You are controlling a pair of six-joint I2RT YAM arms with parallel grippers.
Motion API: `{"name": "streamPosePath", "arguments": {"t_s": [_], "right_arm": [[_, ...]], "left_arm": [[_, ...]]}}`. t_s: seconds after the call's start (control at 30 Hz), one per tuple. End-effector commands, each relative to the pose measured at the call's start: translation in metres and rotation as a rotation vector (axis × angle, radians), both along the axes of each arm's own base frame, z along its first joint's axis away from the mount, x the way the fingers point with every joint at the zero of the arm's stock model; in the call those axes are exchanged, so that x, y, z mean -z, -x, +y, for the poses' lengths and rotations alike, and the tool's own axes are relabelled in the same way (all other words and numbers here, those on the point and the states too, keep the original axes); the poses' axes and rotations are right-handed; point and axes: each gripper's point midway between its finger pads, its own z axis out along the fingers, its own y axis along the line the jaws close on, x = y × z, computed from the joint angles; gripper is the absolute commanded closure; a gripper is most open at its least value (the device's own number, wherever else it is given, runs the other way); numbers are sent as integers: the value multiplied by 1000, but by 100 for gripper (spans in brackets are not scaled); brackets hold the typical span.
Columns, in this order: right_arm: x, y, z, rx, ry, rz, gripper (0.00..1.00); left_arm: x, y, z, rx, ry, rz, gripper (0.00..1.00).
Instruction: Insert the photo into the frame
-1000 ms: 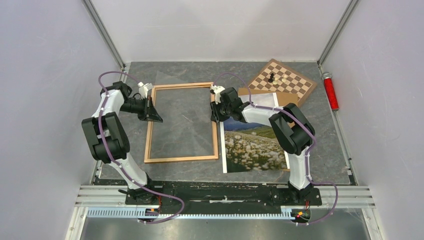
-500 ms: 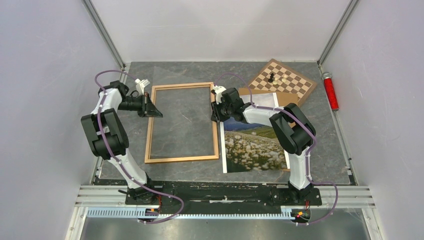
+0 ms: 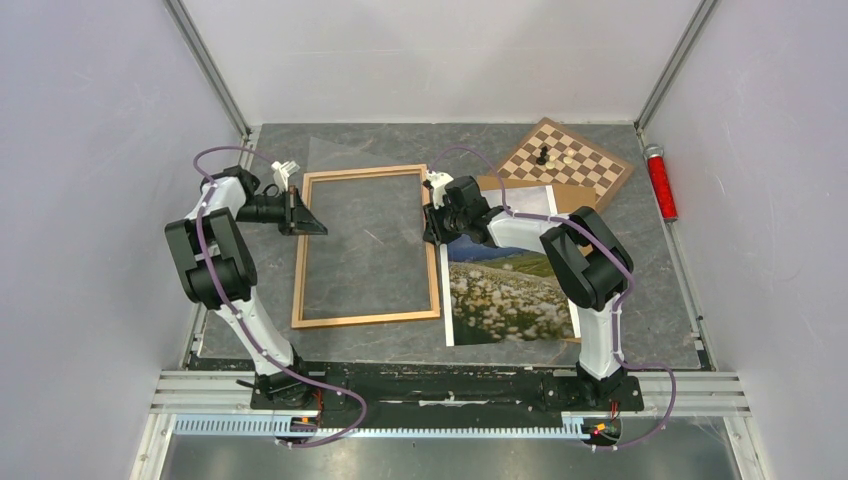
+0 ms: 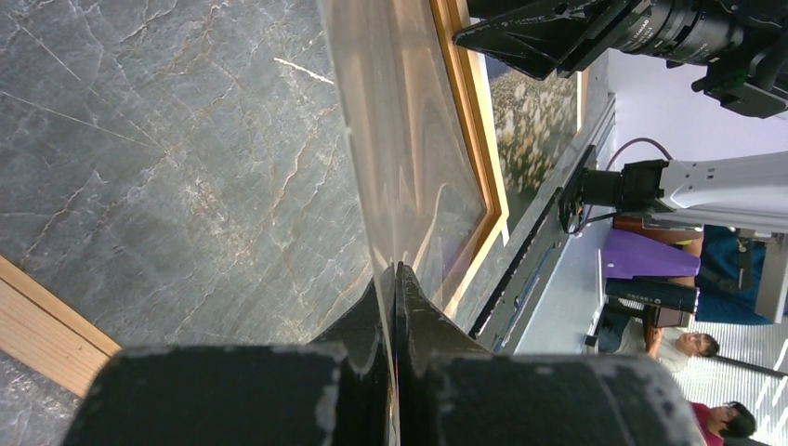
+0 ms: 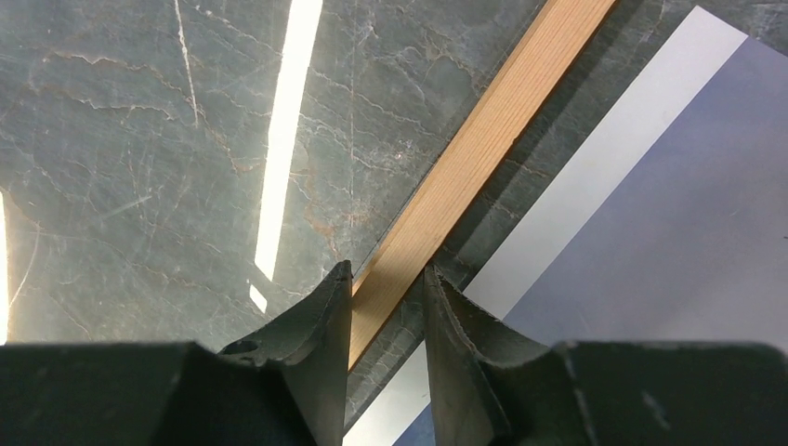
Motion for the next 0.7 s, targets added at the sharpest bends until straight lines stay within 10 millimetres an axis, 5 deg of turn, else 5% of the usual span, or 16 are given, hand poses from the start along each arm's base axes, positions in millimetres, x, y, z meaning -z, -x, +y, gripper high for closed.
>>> {"name": "streamPosePath", "arguments": {"t_s": [0.0,0.67], "right_arm": [[6,10,-8,-46,51,-1,84],[2,8,-8,-40,51,-11,90]], "left_arm": [[-12,-10,0,-2,45,-53,98],[-54,3,-10,17,256,-21,98]]}}
